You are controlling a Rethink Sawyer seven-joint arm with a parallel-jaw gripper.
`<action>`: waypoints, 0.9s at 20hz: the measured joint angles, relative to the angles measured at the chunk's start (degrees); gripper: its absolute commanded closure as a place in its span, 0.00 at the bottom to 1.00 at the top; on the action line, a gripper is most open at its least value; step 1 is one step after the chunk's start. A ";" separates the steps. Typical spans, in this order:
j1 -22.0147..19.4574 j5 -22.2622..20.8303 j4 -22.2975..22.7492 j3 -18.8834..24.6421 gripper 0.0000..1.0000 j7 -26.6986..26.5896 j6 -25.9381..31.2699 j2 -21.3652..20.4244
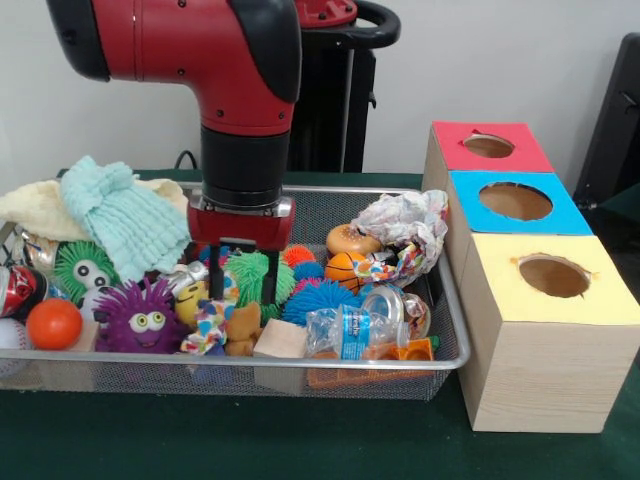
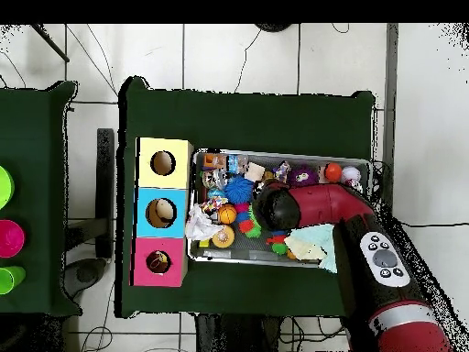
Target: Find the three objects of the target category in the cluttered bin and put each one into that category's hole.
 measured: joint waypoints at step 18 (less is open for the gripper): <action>0.67 0.05 -0.51 -5.55 0.00 0.00 0.00 0.08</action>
